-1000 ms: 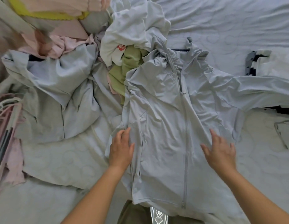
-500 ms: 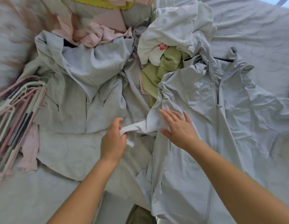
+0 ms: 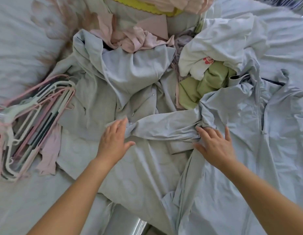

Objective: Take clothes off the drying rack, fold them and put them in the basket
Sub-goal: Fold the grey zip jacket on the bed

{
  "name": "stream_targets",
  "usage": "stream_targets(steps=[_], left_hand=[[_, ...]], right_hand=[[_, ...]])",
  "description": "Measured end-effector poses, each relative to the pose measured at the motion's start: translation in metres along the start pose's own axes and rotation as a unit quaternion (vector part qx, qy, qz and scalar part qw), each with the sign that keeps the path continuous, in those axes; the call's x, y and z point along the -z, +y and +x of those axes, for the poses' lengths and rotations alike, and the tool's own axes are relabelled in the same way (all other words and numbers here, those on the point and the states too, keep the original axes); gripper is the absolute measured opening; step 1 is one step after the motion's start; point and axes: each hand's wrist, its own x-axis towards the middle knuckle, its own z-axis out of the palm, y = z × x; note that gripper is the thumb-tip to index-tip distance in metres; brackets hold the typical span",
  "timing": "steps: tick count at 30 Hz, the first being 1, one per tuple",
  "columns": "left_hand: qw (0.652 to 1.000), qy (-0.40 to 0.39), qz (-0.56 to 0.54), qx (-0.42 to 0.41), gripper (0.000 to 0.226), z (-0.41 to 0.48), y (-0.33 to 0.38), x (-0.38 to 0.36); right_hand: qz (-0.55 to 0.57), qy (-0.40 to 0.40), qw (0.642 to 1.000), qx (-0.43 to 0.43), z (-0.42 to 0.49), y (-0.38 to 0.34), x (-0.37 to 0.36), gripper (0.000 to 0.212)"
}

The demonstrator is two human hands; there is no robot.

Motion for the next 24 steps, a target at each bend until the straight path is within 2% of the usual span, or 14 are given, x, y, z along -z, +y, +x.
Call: stream_targets(steps=[3, 7, 9, 12, 15, 17, 18, 20, 22, 24], left_hand=[[0.988, 0.030, -0.106, 0.112, 0.084, 0.004, -0.009, -0.008], [0.934, 0.071, -0.224, 0.269, 0.071, 0.015, -0.029, -0.015], [0.936, 0.078, -0.224, 0.261, 0.062, 0.024, -0.038, -0.016], [0.962, 0.059, -0.198, 0.180, 0.057, 0.041, -0.037, -0.015], [0.989, 0.005, -0.090, 0.117, 0.063, 0.053, -0.029, -0.021], [0.995, 0.014, -0.021, 0.095, 0.057, 0.053, -0.026, -0.024], [0.995, 0.032, -0.021, 0.089, 0.052, 0.051, -0.025, -0.024], [0.988, 0.074, -0.099, 0.093, 0.046, 0.045, -0.026, -0.019], [0.963, 0.125, -0.208, 0.120, 0.045, 0.041, -0.028, -0.004], [0.936, 0.193, -0.258, 0.143, 0.042, 0.041, -0.034, 0.019]], right_hand=[[0.013, 0.062, 0.998, 0.026, 0.011, -0.007, -0.002, 0.047], [0.013, 0.103, 0.994, 0.041, 0.033, -0.016, 0.005, 0.053], [0.006, 0.110, 0.993, 0.042, 0.047, -0.017, 0.011, 0.054], [-0.016, 0.115, 0.992, 0.047, 0.069, -0.014, 0.021, 0.050], [-0.027, 0.105, 0.993, 0.043, 0.085, -0.011, 0.030, 0.051], [-0.040, 0.108, 0.992, 0.052, 0.091, -0.006, 0.034, 0.053], [-0.047, 0.102, 0.992, 0.057, 0.093, -0.003, 0.036, 0.053], [-0.063, 0.071, 0.994, 0.059, 0.095, 0.003, 0.038, 0.055], [-0.089, 0.031, 0.993, 0.065, 0.094, 0.010, 0.039, 0.056], [-0.117, 0.013, 0.990, 0.078, 0.093, 0.017, 0.041, 0.054]])
